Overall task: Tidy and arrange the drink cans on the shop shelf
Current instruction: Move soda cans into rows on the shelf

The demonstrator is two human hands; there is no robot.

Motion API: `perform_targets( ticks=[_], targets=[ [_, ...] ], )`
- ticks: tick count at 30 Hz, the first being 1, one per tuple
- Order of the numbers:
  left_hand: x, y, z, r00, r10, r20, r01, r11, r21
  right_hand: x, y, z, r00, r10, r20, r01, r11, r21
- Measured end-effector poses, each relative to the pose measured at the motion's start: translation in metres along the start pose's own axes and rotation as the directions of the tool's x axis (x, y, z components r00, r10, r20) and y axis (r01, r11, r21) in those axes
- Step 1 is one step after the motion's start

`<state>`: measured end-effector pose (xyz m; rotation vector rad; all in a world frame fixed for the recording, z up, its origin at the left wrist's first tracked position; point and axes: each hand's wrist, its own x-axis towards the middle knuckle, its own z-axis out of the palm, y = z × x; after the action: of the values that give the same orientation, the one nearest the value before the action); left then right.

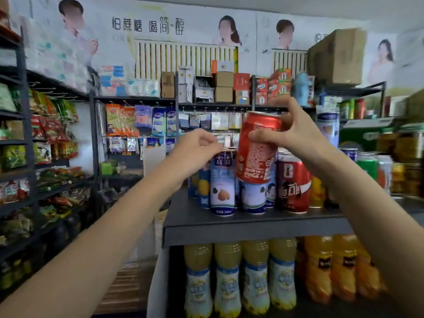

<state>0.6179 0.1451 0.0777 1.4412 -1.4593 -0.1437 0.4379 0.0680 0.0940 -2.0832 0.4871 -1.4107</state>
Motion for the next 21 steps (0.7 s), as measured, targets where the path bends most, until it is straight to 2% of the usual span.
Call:
perform_targets(
  ticks=[2, 4, 6, 8, 10, 13, 17, 21],
  targets=[
    [0.003, 0.004, 0.019, 0.974, 0.207, -0.089, -0.182, 0.957, 0.226, -0.009, 0.009, -0.017, 0.999, 0.032, 0.014, -0.030, 0.995, -0.098],
    [0.007, 0.003, 0.039, 0.933, 0.347, -0.101, -0.272, 0.859, 0.435, -0.017, 0.021, -0.030, 0.999, 0.044, 0.028, -0.037, 0.977, -0.212],
    [0.012, -0.002, 0.060, 0.922, 0.381, -0.064, -0.252, 0.721, 0.646, -0.024, 0.034, -0.037, 0.998, 0.040, 0.040, -0.026, 0.953, -0.302],
    [0.015, -0.006, 0.079, 0.941, 0.338, -0.022, -0.205, 0.620, 0.757, -0.028, 0.043, -0.038, 0.997, 0.016, 0.082, 0.016, 0.925, -0.381],
    [0.017, -0.008, 0.092, 0.948, 0.318, -0.007, -0.185, 0.569, 0.801, -0.029, 0.049, -0.036, 0.990, -0.007, 0.143, 0.073, 0.884, -0.462],
    [0.020, -0.009, 0.098, 0.945, 0.323, -0.045, -0.149, 0.551, 0.821, -0.025, 0.057, -0.037, 0.977, -0.004, 0.213, 0.116, 0.848, -0.516],
    [0.024, -0.008, 0.093, 0.962, 0.271, -0.034, -0.135, 0.579, 0.804, -0.024, 0.060, -0.039, 0.979, 0.013, 0.203, 0.101, 0.833, -0.544],
    [0.030, -0.007, 0.078, 0.976, 0.215, 0.040, -0.168, 0.619, 0.767, -0.023, 0.056, -0.034, 0.977, 0.022, 0.210, 0.107, 0.805, -0.583]
  ],
)
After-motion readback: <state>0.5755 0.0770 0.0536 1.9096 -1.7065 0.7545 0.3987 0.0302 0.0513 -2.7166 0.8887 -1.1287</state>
